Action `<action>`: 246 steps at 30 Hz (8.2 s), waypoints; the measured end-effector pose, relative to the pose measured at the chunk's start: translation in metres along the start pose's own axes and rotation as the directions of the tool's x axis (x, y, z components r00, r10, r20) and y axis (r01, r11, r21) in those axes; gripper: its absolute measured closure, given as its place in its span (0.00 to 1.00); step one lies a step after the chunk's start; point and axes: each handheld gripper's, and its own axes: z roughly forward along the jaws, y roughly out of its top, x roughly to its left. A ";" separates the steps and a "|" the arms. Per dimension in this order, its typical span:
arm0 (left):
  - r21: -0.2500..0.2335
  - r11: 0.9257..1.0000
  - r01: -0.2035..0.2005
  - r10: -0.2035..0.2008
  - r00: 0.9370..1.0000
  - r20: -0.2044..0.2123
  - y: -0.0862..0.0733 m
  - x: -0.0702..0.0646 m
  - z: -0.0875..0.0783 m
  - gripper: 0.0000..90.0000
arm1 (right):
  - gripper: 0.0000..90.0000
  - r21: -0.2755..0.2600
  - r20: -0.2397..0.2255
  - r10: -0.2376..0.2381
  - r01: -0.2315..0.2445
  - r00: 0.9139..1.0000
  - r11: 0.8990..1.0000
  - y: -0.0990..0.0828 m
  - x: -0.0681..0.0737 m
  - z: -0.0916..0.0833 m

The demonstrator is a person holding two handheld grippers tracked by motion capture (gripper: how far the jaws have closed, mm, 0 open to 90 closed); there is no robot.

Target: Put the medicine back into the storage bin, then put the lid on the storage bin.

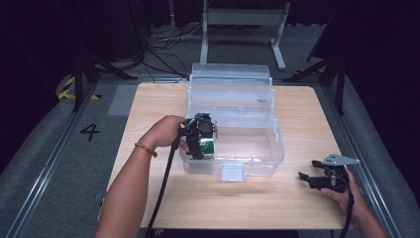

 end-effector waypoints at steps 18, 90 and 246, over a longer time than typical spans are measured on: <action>-0.086 0.996 -0.024 0.023 1.000 -0.008 0.003 -0.001 -0.008 0.18 | 0.24 0.000 -0.001 0.000 0.000 1.000 1.000 0.000 0.000 0.000; -0.392 0.910 0.134 -0.170 0.984 -0.057 -0.067 -0.074 0.009 0.76 | 0.47 -0.203 -0.027 -0.222 0.212 0.975 0.956 0.169 0.010 -0.024; -0.401 0.896 0.189 -0.228 0.972 -0.053 -0.057 -0.078 0.018 0.83 | 1.00 0.103 -0.245 -0.770 0.805 0.590 0.584 0.299 0.109 0.005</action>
